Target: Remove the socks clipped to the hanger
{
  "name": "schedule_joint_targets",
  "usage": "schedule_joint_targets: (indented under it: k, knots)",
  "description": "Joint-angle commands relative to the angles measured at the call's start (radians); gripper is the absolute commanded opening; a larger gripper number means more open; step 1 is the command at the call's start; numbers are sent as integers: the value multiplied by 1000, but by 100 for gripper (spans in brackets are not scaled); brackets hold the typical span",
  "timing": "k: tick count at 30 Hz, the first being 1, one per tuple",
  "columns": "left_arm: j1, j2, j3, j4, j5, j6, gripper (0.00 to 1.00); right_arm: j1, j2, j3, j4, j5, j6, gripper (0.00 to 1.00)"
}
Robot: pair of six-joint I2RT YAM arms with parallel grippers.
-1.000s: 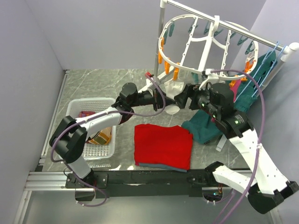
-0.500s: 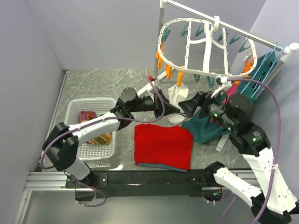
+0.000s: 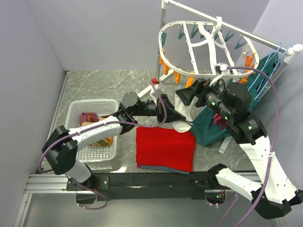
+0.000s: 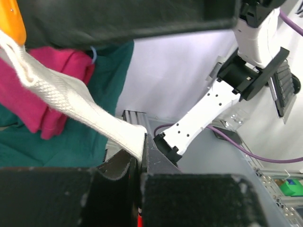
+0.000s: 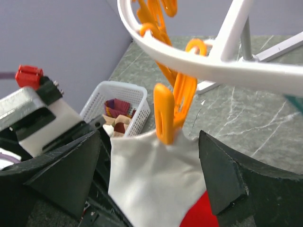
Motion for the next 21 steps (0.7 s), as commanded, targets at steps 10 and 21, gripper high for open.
schedule_joint_targets:
  k: [10, 21]
  knots:
    - [-34, -26, 55, 54, 49, -34, 7, -58, -19, -63, 232, -36, 6, 87]
    - [-42, -3, 57, 69, 52, -45, 7, -112, -102, -237, 503, -200, 84, 80]
